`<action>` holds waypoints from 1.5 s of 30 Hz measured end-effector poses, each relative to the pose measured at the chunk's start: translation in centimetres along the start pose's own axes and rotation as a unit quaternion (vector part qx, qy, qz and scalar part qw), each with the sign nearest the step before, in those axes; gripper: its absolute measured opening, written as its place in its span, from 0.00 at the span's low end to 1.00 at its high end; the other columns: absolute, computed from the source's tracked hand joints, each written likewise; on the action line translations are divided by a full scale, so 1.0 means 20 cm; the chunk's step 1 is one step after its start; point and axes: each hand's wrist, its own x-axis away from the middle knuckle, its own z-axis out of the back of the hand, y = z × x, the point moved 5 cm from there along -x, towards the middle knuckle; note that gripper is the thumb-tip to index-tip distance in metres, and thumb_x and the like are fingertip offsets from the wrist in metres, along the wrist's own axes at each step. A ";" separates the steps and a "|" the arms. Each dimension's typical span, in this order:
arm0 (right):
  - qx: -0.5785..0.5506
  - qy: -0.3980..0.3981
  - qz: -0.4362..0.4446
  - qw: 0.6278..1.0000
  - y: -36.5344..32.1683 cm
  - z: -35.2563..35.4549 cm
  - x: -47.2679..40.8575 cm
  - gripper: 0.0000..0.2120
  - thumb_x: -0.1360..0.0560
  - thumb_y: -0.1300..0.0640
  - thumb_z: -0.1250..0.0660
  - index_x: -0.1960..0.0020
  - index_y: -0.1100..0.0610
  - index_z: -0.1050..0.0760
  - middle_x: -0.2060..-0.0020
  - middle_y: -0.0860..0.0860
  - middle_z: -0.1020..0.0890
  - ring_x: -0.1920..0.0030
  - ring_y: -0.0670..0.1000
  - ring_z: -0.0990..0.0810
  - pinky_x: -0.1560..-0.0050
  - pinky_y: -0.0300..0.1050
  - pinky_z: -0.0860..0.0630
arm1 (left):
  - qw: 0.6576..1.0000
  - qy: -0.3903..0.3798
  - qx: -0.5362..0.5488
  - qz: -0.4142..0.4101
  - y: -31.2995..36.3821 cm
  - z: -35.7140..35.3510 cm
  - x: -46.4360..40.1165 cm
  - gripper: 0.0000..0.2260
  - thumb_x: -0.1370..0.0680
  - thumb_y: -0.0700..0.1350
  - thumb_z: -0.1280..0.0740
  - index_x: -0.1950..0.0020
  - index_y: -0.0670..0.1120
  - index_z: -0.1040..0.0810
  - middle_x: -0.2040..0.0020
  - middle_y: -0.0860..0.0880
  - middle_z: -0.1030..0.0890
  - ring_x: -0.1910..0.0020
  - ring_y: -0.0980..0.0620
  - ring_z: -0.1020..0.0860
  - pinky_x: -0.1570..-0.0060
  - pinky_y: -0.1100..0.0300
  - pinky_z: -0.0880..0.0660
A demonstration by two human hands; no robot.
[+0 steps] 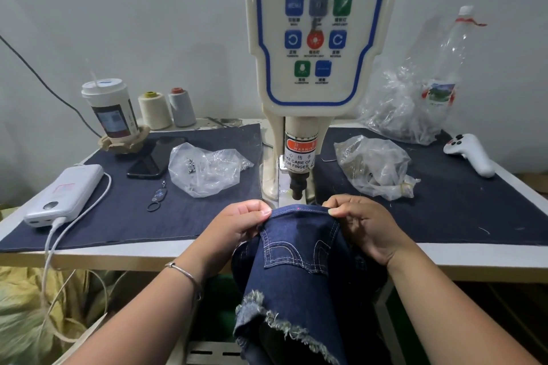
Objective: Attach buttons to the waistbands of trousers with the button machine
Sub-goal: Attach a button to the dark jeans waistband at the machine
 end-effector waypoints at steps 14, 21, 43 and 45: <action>-0.003 0.002 -0.005 1.000 0.00 0.00 0.00 0.01 0.37 0.62 0.34 0.65 0.59 0.24 0.69 0.55 0.27 0.68 0.53 0.31 0.66 0.47 0.40 | 1.000 0.008 -0.010 -0.006 -0.01 0.01 -0.01 0.06 0.27 0.47 0.33 0.63 0.48 0.23 0.66 0.48 0.30 0.66 0.53 0.34 0.66 0.60 0.38; -0.002 -0.007 -0.002 1.000 0.01 0.00 0.00 0.01 0.38 0.61 0.33 0.66 0.58 0.24 0.67 0.56 0.29 0.67 0.53 0.32 0.66 0.48 0.41 | 1.000 0.008 -0.019 -0.012 -0.01 0.01 0.00 0.06 0.27 0.47 0.33 0.62 0.46 0.24 0.66 0.48 0.30 0.67 0.54 0.35 0.66 0.61 0.39; 0.012 0.014 -0.004 1.000 -0.03 -0.03 0.03 0.02 0.38 0.62 0.33 0.67 0.57 0.25 0.70 0.55 0.29 0.68 0.51 0.31 0.67 0.44 0.39 | 0.999 0.021 -0.048 -0.008 0.02 -0.01 0.01 0.06 0.28 0.47 0.33 0.64 0.48 0.26 0.69 0.51 0.32 0.69 0.56 0.37 0.70 0.65 0.40; 0.027 0.007 -0.008 1.000 -0.06 -0.06 0.07 0.03 0.39 0.62 0.33 0.66 0.58 0.26 0.71 0.54 0.29 0.69 0.50 0.32 0.70 0.41 0.37 | 0.999 0.011 -0.047 0.008 0.05 -0.03 0.03 0.06 0.28 0.47 0.33 0.64 0.47 0.26 0.68 0.50 0.32 0.70 0.56 0.37 0.70 0.65 0.41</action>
